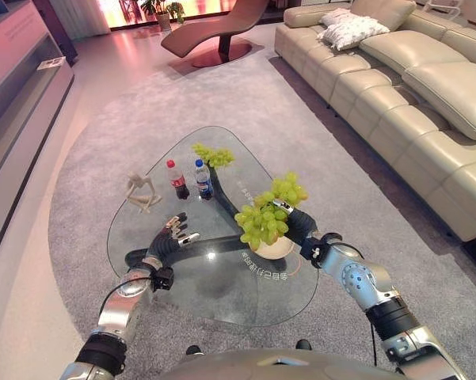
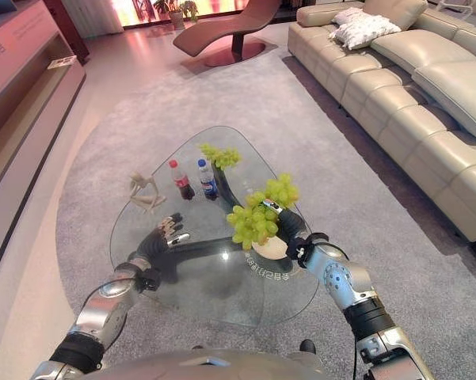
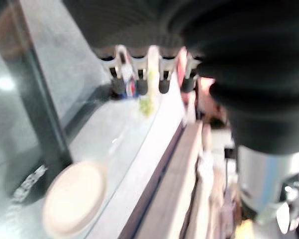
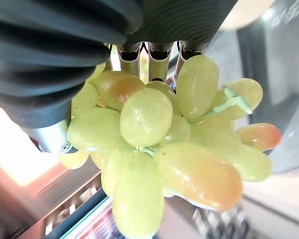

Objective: Pick up fruits into the plate

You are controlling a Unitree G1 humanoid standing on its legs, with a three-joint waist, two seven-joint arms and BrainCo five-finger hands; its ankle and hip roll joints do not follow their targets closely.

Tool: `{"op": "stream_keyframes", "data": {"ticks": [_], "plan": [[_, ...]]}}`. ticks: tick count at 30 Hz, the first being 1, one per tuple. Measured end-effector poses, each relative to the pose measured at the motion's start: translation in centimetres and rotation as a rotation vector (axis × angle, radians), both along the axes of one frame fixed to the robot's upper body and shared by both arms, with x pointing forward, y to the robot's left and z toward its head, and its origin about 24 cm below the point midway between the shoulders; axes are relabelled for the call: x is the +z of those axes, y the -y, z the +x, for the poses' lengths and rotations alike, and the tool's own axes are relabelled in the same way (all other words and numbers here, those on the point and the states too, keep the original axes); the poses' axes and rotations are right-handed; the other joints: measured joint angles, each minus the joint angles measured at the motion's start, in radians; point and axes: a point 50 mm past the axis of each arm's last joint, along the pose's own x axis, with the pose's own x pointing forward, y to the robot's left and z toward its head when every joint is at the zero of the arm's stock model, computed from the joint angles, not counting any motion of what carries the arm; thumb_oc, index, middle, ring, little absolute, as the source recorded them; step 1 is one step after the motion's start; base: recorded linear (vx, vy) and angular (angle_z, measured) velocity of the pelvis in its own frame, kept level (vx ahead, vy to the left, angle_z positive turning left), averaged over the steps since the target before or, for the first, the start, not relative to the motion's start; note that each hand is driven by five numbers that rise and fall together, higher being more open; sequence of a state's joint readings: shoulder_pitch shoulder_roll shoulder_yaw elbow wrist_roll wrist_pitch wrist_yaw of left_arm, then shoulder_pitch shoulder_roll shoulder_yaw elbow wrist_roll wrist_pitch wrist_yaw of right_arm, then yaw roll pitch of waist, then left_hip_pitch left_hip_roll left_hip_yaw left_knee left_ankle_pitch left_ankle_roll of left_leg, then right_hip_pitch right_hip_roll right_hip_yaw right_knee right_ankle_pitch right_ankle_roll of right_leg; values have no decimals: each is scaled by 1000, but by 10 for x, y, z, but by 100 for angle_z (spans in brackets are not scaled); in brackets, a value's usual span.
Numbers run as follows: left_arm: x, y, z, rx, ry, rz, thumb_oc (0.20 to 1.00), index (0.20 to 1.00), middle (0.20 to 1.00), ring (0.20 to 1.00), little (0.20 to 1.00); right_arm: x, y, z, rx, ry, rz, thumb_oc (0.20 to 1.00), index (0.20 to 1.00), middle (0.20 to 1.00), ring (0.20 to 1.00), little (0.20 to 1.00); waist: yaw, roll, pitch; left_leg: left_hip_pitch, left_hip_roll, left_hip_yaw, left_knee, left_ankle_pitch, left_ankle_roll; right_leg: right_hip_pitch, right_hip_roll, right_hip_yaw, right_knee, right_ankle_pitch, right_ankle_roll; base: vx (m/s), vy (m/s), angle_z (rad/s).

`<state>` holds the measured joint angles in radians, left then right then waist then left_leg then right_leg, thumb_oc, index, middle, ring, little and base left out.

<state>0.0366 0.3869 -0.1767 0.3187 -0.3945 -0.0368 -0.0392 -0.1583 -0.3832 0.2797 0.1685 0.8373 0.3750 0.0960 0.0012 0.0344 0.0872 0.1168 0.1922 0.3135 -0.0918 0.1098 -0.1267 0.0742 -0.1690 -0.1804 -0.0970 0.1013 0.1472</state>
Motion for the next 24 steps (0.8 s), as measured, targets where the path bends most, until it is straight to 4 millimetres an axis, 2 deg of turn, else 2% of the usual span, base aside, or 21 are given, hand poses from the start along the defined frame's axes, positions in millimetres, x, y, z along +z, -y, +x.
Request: {"op": "stream_keyframes", "data": {"ticks": [4,7,11,14,15,18,22,24], "plan": [[-22,-11,-9,117,-90,27,1000,1000,1000,1000,1000,-16,20,0,-5,-38,-163,200,200,200,200,200,2,-9,23,-49,-1,-22,2,11,1,-34,0,-19,0,3,2,-168,-16,12],[-39,-17,-9,205,-165,53,1000,1000,1000,1000,1000,-16,45,18,-26,-44,-344,200,200,200,200,200,19,-18,77,-100,0,-34,3,34,2,-77,4,-24,5,18,-8,-244,-41,8],[-53,-17,-7,259,-237,90,1000,1000,1000,1000,1000,4,78,48,-100,-14,-529,200,200,200,200,200,47,-24,161,-155,0,-54,3,53,7,-119,6,-37,5,32,-14,-88,-63,12],[-58,-18,-7,278,-271,123,1000,1000,1000,1000,1000,9,93,58,-134,-13,-635,200,200,200,200,200,63,-31,197,-168,0,-74,3,57,7,-120,6,-55,5,32,-14,-28,-55,17],[-62,-21,-13,282,-292,148,1000,1000,1000,1000,1000,12,98,62,-146,0,-676,200,200,200,200,200,83,-31,219,-175,-1,-79,3,57,7,-122,5,-61,5,32,-14,-49,-50,12],[-61,-29,-11,274,-295,197,1000,1000,1000,1000,1000,20,112,71,-180,0,-763,200,200,200,200,200,103,-29,262,-221,-4,-108,4,67,9,-148,4,-82,6,32,-14,-68,-16,25],[-57,-36,-7,281,-272,218,1000,1000,1000,1000,1000,44,134,84,-242,37,-903,200,200,200,200,200,135,-7,351,-253,-12,-133,20,70,11,-158,-4,-104,12,32,-15,-49,24,18],[-57,-39,-8,287,-271,225,1000,1000,1000,1000,1000,58,137,91,-260,87,-949,200,200,200,200,200,141,8,385,-262,-17,-139,26,69,12,-160,-9,-109,13,32,-15,-19,13,10]]}}
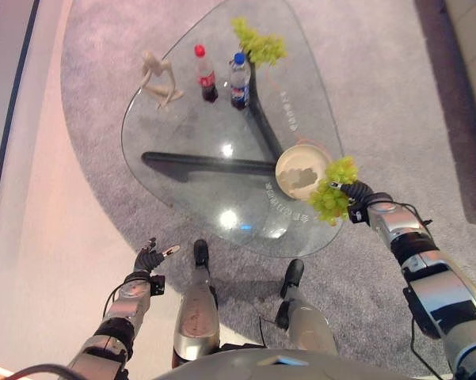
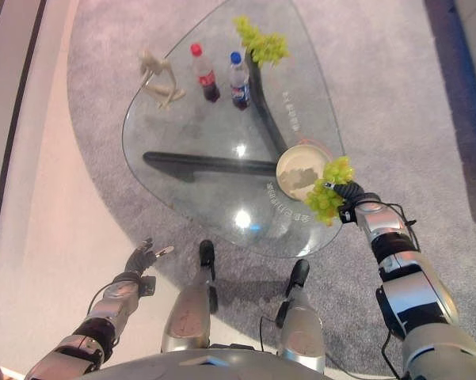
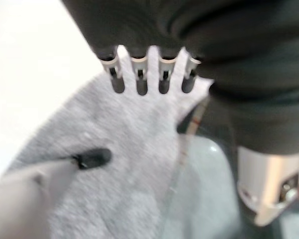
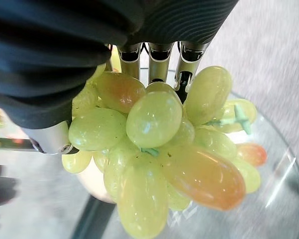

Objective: Pick up fruits into the plate

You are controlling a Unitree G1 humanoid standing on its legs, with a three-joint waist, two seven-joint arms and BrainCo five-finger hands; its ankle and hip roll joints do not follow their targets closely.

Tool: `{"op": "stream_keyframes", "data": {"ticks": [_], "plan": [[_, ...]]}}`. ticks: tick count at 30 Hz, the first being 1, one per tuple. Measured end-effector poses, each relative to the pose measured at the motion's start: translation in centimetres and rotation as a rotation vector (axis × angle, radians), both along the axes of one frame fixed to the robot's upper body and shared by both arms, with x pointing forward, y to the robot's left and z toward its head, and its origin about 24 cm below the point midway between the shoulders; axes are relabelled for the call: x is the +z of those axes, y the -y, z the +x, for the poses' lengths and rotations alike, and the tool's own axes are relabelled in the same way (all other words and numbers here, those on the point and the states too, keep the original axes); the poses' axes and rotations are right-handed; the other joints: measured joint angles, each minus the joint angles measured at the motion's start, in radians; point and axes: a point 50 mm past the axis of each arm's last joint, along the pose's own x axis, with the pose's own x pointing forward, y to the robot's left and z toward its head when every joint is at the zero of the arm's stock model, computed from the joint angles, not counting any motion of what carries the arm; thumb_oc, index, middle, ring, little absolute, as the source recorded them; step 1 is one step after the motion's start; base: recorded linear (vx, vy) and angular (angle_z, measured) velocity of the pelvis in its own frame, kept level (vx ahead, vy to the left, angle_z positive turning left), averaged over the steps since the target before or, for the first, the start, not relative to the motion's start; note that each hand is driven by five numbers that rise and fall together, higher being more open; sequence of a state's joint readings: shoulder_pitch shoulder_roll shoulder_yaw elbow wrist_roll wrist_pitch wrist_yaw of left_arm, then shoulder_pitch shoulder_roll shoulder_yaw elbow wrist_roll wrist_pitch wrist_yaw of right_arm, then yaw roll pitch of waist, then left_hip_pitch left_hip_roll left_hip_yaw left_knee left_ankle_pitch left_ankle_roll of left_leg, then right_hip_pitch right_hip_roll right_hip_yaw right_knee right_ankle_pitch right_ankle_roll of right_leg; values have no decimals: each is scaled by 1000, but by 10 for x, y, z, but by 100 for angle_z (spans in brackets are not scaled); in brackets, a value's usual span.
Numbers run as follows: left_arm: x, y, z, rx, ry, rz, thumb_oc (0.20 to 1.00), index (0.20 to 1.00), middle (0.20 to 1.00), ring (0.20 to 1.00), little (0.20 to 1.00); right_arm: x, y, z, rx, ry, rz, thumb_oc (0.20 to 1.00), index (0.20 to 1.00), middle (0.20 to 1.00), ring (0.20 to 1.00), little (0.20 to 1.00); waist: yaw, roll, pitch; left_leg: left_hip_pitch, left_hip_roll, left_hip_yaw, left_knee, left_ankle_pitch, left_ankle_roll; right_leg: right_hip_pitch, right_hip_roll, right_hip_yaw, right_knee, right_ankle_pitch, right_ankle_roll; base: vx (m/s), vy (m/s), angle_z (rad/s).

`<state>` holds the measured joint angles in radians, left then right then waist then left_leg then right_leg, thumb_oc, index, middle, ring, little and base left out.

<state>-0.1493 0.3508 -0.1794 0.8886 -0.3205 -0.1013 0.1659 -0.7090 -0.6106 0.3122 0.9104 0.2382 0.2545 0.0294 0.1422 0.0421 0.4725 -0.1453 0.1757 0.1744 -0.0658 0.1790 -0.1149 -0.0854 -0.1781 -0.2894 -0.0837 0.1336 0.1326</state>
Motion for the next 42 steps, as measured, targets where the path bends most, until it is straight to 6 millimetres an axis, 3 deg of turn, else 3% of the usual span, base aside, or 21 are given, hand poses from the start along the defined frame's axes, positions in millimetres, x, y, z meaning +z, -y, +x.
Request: {"op": "stream_keyframes", "data": {"ticks": [4,8,14,24,27,28,30,33,38,42], "plan": [[5,-3,6,3,36,12,1000,1000,1000,1000,1000,27,-7,15,24,95,-72,200,200,200,200,200,13,12,51,-42,-4,-14,20,1,3,-38,-8,-12,26,0,0,-40,-19,7],[18,0,21,-9,115,19,1000,1000,1000,1000,1000,49,-8,24,7,180,-167,200,200,200,200,200,22,12,56,-141,-12,-35,64,-1,7,-139,-27,-23,92,-3,0,-17,-1,9],[23,2,25,2,147,34,1000,1000,1000,1000,1000,89,-4,34,-40,296,-263,200,200,200,200,200,31,14,58,-299,-40,-62,146,-6,29,-305,-80,-21,237,-52,3,7,7,14],[30,6,29,-30,184,38,1000,1000,1000,1000,1000,99,36,28,-246,201,-326,200,200,200,200,200,74,23,63,-429,-82,-79,212,-9,51,-466,-146,3,383,-97,2,25,-1,8],[32,8,29,-53,196,42,1000,1000,1000,1000,1000,102,39,27,-282,183,-346,200,200,200,200,200,77,28,64,-434,-91,-79,217,-6,58,-479,-160,7,405,-104,5,-1,14,4],[34,8,29,-57,204,42,1000,1000,1000,1000,1000,108,42,27,-309,182,-350,1000,1000,1000,1000,1000,77,34,66,-448,-91,-79,219,-9,55,-492,-160,8,410,-105,5,-1,47,4],[32,7,27,-49,197,33,1000,1000,1000,1000,1000,115,48,25,-349,178,-356,1000,1000,1000,1000,1000,78,43,67,-462,-93,-79,220,-5,59,-508,-161,10,417,-105,5,0,21,2],[26,4,18,-40,168,29,1000,1000,1000,1000,1000,109,56,20,-398,134,-364,1000,1000,1000,1000,1000,79,64,68,-454,-93,-78,220,1,64,-500,-161,12,416,-104,5,0,0,0],[21,4,12,-37,148,26,1000,1000,1000,1000,1000,93,64,12,-431,85,-379,1000,1000,1000,1000,1000,75,72,67,-409,-91,-77,219,-2,65,-454,-158,10,406,-101,9,-54,15,-2],[21,4,12,-35,145,28,1000,1000,1000,1000,1000,87,66,8,-444,170,-461,1000,1000,1000,1000,1000,61,72,67,-371,-87,-78,218,-7,64,-394,-144,7,365,-95,2,0,0,0]]}}
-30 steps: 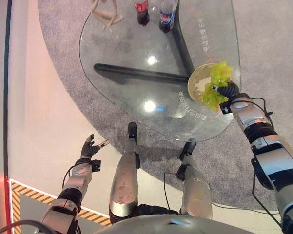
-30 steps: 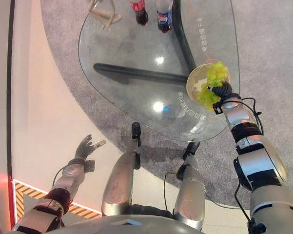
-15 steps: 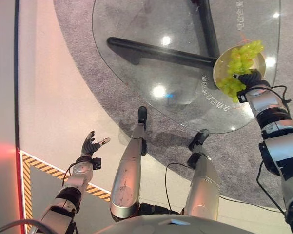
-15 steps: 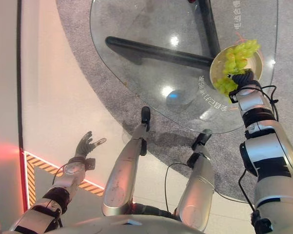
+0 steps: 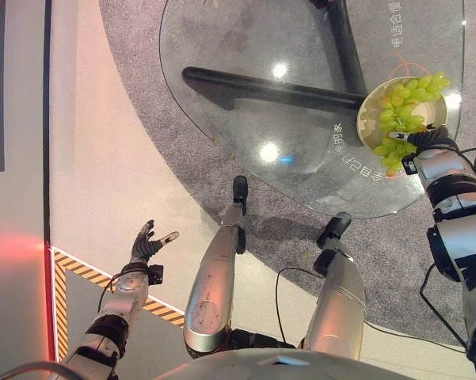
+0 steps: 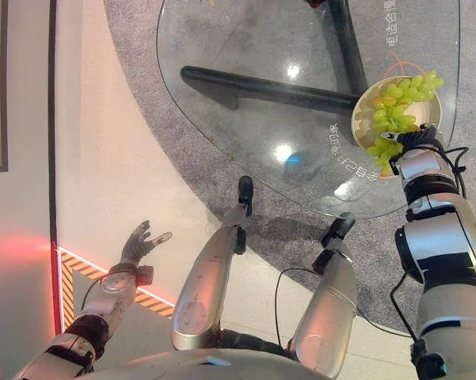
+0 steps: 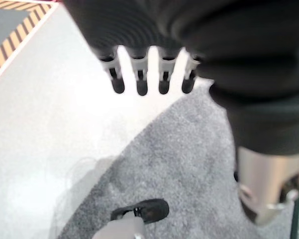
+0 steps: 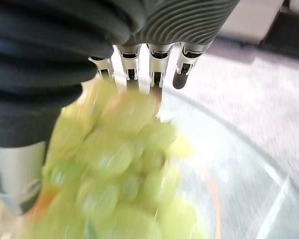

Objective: Pick up fruits into the plate

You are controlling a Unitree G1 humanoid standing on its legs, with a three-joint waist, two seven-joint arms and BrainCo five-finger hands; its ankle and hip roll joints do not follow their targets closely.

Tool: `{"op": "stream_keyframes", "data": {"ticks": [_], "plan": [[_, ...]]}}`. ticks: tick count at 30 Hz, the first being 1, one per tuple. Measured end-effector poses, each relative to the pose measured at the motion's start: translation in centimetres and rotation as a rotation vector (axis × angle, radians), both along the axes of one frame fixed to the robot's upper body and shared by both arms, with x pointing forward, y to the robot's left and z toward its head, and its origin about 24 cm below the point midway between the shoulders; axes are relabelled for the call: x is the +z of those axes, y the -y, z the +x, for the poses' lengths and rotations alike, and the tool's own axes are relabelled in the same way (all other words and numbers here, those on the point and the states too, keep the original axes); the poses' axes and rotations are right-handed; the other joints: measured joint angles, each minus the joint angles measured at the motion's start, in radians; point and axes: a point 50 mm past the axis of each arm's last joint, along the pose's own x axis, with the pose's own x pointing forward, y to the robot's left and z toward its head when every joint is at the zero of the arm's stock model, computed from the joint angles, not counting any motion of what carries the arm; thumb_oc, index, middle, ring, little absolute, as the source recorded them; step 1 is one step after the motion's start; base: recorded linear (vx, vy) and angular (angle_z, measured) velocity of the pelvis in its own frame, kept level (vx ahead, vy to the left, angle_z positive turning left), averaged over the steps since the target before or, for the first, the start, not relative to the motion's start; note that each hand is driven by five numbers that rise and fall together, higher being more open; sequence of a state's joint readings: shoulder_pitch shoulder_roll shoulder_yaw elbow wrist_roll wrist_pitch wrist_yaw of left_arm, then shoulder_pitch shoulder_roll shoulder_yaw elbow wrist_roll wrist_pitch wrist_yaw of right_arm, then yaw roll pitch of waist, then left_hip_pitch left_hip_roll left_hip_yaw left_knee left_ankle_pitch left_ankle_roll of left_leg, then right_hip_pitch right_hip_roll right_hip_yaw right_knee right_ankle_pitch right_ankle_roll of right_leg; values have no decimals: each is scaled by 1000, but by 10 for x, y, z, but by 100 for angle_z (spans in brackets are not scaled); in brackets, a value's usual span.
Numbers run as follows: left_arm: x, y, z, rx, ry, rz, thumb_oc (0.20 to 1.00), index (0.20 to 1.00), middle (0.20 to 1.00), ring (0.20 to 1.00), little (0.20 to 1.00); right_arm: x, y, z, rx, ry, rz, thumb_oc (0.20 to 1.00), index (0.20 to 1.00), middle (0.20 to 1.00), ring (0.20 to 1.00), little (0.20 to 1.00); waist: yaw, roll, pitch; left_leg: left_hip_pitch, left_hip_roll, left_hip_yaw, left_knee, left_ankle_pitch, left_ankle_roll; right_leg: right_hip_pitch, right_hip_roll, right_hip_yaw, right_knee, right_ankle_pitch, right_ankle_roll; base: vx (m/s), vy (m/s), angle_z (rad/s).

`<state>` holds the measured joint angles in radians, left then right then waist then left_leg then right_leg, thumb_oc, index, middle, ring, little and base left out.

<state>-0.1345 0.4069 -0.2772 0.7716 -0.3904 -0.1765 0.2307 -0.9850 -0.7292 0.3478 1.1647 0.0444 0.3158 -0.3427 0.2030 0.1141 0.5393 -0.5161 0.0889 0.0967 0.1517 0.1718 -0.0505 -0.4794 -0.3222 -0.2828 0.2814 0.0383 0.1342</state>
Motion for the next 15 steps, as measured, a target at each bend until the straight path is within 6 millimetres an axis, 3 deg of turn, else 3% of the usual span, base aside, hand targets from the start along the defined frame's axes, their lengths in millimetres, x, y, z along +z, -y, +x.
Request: {"op": "stream_keyframes", "data": {"ticks": [2,4,7,11,13,15], "plan": [[-1,-2,-1,7,-7,3,1000,1000,1000,1000,1000,-3,-4,-1,27,50,-56,1000,1000,1000,1000,1000,-13,-3,1,49,2,0,-2,-8,-1,56,7,-1,-24,4,-5,0,0,0],[-5,-8,-4,38,-32,15,1000,1000,1000,1000,1000,-5,-21,-1,123,163,-113,1000,1000,1000,1000,1000,-37,-12,-1,106,7,3,-3,-23,-3,129,20,1,-60,6,-8,31,55,-5],[-9,-16,-10,74,-62,50,1000,1000,1000,1000,1000,-21,-34,-9,187,219,-151,1000,1000,1000,1000,1000,-51,-36,-6,180,19,20,-10,-43,-13,211,38,12,-110,16,-9,16,41,-18],[-15,-25,-20,116,-98,71,1000,1000,1000,1000,1000,-66,-49,-30,215,241,-91,1000,1000,1000,1000,1000,-87,-98,-32,290,32,47,-73,-36,-18,312,62,23,-196,47,0,100,16,-21],[-21,-30,-31,124,-144,91,1000,1000,1000,1000,1000,-107,-69,-54,286,195,-9,1000,1000,1000,1000,1000,-113,-144,-79,361,38,63,-124,-36,-31,376,77,23,-255,56,3,71,-6,-18],[-27,-30,-39,100,-193,104,1000,1000,1000,1000,1000,-147,-75,-84,320,99,88,1000,1000,1000,1000,1000,-140,-181,-157,399,43,81,-160,-28,-34,403,86,27,-283,57,3,70,-21,-19]]}}
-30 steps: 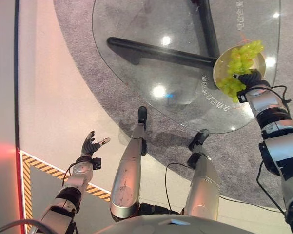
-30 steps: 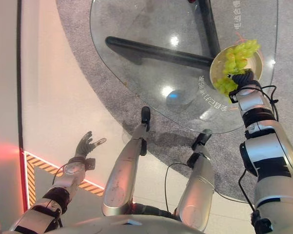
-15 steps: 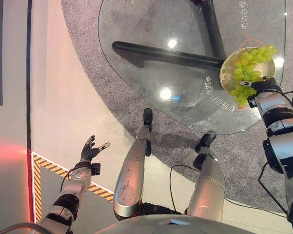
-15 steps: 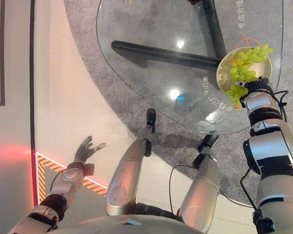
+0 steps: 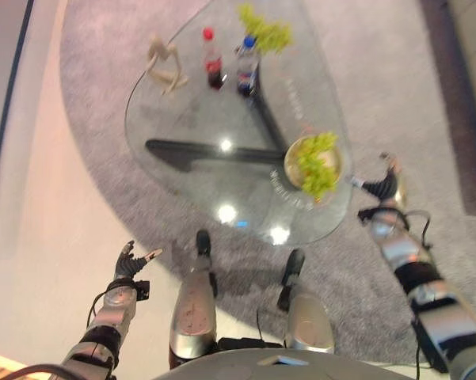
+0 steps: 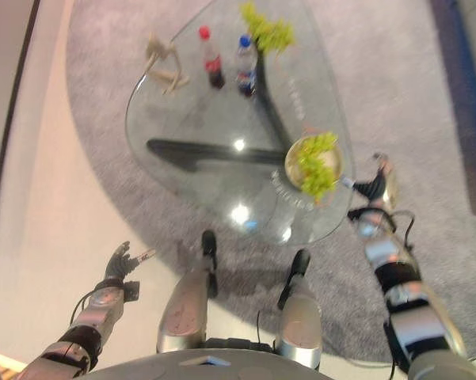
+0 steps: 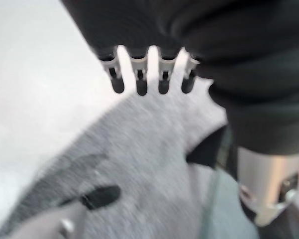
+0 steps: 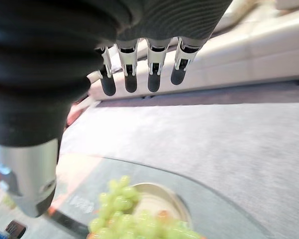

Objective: Pick up fruits into the plate

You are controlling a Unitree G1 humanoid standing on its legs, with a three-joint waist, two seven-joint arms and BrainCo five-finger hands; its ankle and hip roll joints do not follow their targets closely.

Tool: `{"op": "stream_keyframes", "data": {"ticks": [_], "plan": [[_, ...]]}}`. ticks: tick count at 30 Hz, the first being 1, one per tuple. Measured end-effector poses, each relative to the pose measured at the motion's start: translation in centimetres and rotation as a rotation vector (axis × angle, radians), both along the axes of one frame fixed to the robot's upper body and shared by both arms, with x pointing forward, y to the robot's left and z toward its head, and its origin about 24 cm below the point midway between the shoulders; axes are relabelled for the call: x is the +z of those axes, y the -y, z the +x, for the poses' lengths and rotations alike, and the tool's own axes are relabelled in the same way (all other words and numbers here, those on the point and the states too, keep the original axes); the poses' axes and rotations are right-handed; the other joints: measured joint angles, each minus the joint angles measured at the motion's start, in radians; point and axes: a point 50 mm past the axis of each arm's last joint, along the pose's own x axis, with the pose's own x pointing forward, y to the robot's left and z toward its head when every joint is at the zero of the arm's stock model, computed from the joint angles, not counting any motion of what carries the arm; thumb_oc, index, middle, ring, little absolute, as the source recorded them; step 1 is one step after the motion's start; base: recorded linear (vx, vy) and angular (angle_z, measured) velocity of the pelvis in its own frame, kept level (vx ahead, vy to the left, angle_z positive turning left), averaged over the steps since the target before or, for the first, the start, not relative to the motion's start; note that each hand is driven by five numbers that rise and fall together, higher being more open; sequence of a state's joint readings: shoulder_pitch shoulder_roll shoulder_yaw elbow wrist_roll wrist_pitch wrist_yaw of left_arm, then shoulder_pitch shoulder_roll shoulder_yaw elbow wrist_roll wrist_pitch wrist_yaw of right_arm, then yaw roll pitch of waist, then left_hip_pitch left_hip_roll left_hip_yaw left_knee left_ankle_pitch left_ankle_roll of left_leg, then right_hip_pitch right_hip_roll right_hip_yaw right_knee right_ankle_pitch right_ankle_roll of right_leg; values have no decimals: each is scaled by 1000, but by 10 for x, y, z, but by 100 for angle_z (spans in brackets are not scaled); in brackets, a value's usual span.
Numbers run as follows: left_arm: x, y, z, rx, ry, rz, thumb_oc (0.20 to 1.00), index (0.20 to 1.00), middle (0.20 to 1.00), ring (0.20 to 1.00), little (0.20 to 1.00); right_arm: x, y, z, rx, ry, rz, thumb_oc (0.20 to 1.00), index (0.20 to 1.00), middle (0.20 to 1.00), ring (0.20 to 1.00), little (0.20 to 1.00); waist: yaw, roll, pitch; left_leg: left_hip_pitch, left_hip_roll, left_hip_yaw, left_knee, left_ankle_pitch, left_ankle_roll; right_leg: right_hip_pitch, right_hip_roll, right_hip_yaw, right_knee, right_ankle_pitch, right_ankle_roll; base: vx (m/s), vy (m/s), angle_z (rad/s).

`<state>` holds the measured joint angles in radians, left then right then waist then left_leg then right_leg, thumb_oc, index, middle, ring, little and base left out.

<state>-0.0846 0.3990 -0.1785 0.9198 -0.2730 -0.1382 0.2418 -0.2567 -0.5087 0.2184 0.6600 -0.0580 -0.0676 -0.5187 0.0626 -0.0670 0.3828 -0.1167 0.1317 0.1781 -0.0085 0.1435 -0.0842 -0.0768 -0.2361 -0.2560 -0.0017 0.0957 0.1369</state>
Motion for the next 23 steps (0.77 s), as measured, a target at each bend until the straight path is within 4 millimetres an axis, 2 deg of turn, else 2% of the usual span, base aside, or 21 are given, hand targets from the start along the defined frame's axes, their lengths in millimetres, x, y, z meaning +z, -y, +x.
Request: {"op": "stream_keyframes", "data": {"ticks": [2,4,8,12,13,15,20,23], "plan": [[-4,0,-5,-5,-32,-10,1000,1000,1000,1000,1000,-28,-7,-24,35,-94,64,1000,1000,1000,1000,1000,-16,-16,-33,59,8,15,-28,-3,-10,48,11,0,-22,6,4,14,-15,-19],[-8,4,-9,-30,-55,-22,1000,1000,1000,1000,1000,-46,-10,-43,61,-178,97,1000,1000,1000,1000,1000,-36,-18,-89,81,13,29,-52,-5,-16,59,19,4,-41,6,4,27,2,-20],[-21,8,-23,-84,-153,-37,1000,1000,1000,1000,1000,-75,-22,-69,115,-340,196,1000,1000,1000,1000,1000,-71,-13,-147,153,27,68,-80,-8,-32,102,38,28,-64,6,5,63,17,-23],[-35,14,-41,-123,-275,-55,1000,1000,1000,1000,1000,-116,-17,-114,109,-674,267,1000,1000,1000,1000,1000,-96,6,-210,188,29,81,-81,-22,-36,139,41,32,-88,5,7,96,16,-11],[-40,13,-49,-132,-334,-53,1000,1000,1000,1000,1000,-131,-14,-133,71,-797,308,1000,1000,1000,1000,1000,-95,11,-233,196,30,88,-81,-27,-38,145,41,38,-89,4,8,80,8,-11],[-48,12,-63,-127,-423,-54,1000,1000,1000,1000,1000,-149,-15,-164,2,-956,373,1000,1000,1000,1000,1000,-94,21,-260,218,30,97,-84,-37,-38,158,41,47,-90,-1,14,102,13,-13],[-59,16,-91,-101,-549,-74,1000,1000,1000,1000,1000,-165,-22,-205,-116,-1092,489,1000,1000,1000,1000,1000,-96,30,-285,246,31,112,-85,-42,-36,175,39,61,-90,-9,17,89,21,-9],[-64,21,-102,-100,-590,-98,1000,1000,1000,1000,1000,-168,-22,-218,-137,-1161,522,1000,1000,1000,1000,1000,-93,34,-307,251,36,115,-86,-48,-42,178,39,65,-90,-10,18,91,0,-3]]}}
